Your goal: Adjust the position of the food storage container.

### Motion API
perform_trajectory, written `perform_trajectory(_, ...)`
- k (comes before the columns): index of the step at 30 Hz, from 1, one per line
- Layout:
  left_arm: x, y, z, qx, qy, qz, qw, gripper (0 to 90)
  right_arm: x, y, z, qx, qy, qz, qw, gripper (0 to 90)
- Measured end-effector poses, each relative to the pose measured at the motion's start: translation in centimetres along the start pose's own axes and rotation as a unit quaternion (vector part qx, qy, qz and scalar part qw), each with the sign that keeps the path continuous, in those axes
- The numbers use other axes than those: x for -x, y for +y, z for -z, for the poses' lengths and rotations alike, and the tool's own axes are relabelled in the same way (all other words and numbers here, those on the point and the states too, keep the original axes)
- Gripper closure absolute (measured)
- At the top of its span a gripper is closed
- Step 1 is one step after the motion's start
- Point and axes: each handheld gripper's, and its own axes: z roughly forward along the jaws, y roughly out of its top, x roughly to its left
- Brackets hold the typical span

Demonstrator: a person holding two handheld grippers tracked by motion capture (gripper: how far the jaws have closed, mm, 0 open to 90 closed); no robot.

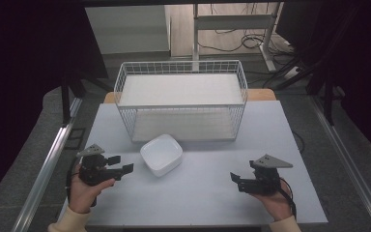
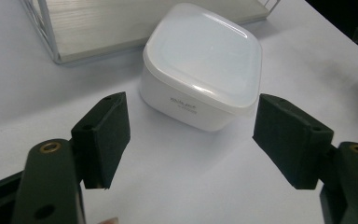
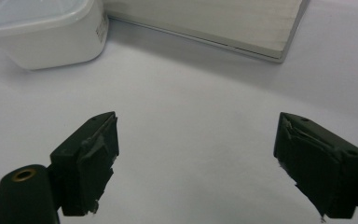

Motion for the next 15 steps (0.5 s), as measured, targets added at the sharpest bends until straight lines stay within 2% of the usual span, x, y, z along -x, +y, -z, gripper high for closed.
perform_trajectory(8,0.36,-0.10,-0.45,-0.009,0.003,-0.008,0.9999,26.4,0.47,0.13,0.47,0.004,0.006,-0.003,1.0000,16.7)
perform_trajectory(13,0.33,-0.10,-0.42,-0.009,0.003,-0.007,0.9999,26.8,0.63,0.10,0.61,0.004,0.003,-0.004,1.0000,17.4)
perform_trajectory(15,0.39,-0.16,-0.49,-0.014,0.009,-0.013,0.9998,27.0,0.70,0.07,0.61,0.006,-0.004,-0.004,1.0000,18.5)
